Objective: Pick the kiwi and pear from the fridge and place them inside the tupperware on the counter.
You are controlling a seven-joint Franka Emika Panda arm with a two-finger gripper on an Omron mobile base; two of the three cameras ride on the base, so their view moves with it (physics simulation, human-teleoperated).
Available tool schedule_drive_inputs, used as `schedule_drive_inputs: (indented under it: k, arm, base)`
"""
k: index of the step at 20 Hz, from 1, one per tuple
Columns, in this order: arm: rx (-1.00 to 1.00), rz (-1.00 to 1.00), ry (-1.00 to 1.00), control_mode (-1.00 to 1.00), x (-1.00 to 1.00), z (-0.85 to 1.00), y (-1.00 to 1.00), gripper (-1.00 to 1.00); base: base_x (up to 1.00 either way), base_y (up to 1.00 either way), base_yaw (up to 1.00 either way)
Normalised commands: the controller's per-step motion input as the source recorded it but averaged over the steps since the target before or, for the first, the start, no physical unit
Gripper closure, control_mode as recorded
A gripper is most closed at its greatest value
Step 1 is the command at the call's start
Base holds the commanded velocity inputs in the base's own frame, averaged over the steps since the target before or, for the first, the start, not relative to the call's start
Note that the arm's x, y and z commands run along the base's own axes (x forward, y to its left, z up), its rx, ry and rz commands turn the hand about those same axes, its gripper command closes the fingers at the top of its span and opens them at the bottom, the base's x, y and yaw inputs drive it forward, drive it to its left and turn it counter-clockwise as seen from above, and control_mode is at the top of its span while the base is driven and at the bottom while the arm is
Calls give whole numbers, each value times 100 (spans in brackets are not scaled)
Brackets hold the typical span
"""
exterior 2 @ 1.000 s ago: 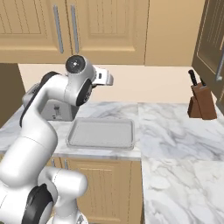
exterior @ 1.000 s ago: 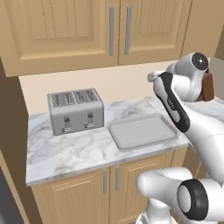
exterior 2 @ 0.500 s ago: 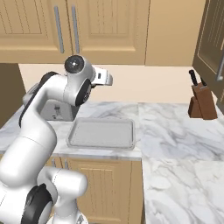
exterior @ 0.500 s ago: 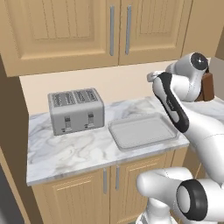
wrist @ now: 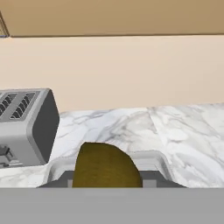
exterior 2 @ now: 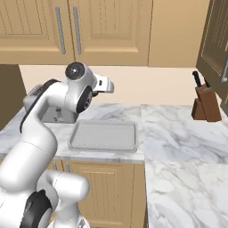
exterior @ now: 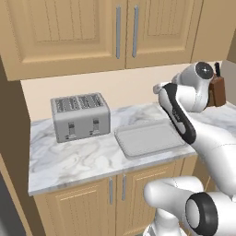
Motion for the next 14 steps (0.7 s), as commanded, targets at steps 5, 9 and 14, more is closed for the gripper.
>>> schedule_drive_inputs:
  k: [5, 9, 14]
  arm:
    - [-13, 0, 12, -100, -1, -100, 13, 100]
    - [-8, 0, 11, -100, 0, -100, 20, 100]
    - [0, 5, 11, -100, 17, -100, 4, 100]
  base:
    - [0, 0, 0]
    - [0, 0, 0]
    - [0, 0, 0]
